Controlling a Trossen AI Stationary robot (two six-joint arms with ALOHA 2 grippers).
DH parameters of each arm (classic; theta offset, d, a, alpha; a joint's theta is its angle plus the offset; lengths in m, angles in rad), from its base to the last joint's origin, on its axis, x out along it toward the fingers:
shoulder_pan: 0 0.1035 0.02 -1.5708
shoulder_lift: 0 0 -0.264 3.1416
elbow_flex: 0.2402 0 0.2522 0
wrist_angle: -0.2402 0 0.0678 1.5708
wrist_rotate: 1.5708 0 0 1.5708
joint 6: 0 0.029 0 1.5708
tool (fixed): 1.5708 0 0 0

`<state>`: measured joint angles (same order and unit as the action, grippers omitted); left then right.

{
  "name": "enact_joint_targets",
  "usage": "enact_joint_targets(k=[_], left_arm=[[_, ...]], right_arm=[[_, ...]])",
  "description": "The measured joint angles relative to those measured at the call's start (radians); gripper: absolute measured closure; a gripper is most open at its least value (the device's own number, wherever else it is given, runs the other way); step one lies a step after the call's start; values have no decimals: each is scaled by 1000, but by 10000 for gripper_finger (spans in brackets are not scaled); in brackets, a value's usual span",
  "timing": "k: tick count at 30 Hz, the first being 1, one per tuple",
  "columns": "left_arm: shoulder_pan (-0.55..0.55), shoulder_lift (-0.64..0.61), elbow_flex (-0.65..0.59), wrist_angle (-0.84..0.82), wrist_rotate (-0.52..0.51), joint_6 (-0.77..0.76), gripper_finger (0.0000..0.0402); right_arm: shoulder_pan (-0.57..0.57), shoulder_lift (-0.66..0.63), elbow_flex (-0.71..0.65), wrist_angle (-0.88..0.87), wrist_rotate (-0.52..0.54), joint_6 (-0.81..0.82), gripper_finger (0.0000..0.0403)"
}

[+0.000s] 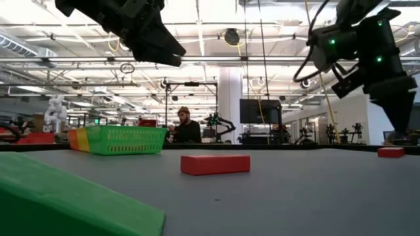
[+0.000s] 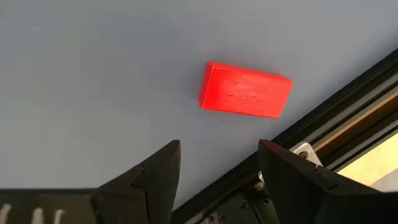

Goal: Sort & place blocks by color
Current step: Put the red block into the orange basket

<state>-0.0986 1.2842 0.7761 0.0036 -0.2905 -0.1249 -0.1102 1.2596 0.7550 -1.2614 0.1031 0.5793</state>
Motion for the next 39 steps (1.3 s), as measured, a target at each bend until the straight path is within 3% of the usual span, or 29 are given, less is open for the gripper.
enact_joint_targets(k=[8, 23, 39], left_arm=[[0, 0, 0, 0, 0, -8, 108], [0, 0, 0, 9, 0, -11, 108], [0, 0, 0, -2, 1, -13, 108]], right_arm=[[-23, 28, -89, 106, 0, 170, 193], [-26, -22, -94, 164, 34, 144, 193], [-136, -27, -134, 267, -53, 84, 193]])
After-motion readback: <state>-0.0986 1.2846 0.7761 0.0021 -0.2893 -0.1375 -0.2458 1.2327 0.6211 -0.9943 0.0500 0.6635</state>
